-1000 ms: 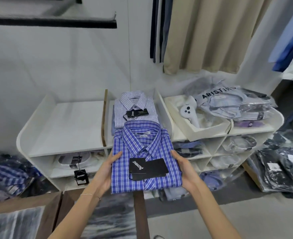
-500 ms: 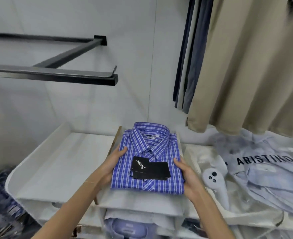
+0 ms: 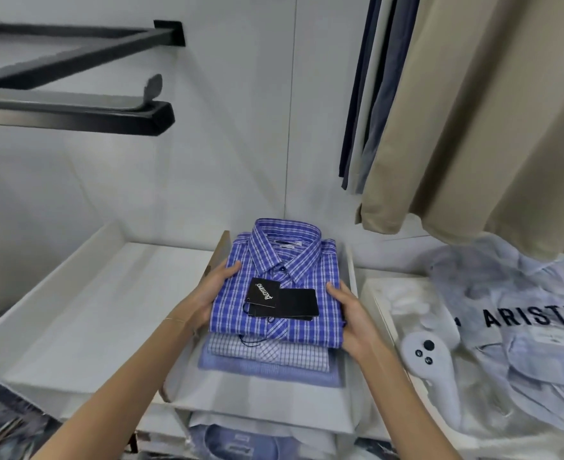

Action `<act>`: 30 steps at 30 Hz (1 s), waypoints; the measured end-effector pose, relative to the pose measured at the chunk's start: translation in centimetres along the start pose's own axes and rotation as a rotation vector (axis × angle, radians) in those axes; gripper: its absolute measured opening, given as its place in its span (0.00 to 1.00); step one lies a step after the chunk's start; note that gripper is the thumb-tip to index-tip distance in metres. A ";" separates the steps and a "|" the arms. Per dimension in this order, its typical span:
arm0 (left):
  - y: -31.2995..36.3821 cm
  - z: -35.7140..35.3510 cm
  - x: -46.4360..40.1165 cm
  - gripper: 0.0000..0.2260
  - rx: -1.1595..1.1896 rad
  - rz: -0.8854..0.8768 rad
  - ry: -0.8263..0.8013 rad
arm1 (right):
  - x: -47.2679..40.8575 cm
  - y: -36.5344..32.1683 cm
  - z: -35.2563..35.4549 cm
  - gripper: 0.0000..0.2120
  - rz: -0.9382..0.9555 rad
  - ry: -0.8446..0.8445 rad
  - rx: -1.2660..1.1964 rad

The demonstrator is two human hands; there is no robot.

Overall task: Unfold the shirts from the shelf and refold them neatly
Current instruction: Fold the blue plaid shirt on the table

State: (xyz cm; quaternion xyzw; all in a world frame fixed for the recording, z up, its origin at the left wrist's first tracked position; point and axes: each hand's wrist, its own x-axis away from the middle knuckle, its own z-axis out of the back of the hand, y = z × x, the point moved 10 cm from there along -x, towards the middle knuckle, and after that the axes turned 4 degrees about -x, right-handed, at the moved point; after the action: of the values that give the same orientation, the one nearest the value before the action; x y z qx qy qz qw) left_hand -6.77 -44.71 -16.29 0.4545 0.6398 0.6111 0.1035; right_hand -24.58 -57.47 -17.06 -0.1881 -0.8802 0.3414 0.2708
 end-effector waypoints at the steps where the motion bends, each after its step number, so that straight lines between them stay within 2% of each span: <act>1: -0.2 0.1 -0.1 0.17 -0.006 0.005 -0.001 | 0.0 0.2 0.1 0.20 -0.002 -0.004 -0.002; 9: -1.7 1.2 -0.1 0.12 -0.035 0.026 -0.003 | -0.1 1.6 1.0 0.16 0.000 0.023 0.016; 18: -2.3 1.6 -0.2 0.17 -0.210 0.031 0.054 | 0.6 2.0 2.0 0.15 -0.005 0.162 0.102; 23: -2.1 1.6 0.6 0.15 -0.281 0.009 0.101 | 1.0 1.8 2.0 0.17 0.005 0.214 0.163; 25: -0.8 1.9 1.1 0.17 -0.391 -0.098 0.170 | 1.3 1.6 2.0 0.18 0.045 0.258 0.230; 27: 1.7 2.3 2.5 0.18 -0.624 -0.319 0.314 | 2.0 0.8 2.0 0.19 0.172 0.309 0.399; 29: 4.4 1.3 6.0 0.15 -0.853 -0.647 0.465 | 3.3 -1.4 0.7 0.21 0.456 0.330 0.744; 30: 4.7 0.0 7.3 0.15 -0.968 -0.784 0.477 | 4.0 -2.0 -0.7 0.25 0.583 0.307 0.960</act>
State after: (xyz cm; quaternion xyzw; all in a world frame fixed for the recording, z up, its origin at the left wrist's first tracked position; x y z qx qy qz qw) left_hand -8.79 -40.30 -9.07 -0.0570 0.4166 0.8303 0.3659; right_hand -27.55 -56.41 -13.84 -0.3263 -0.4893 0.7314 0.3452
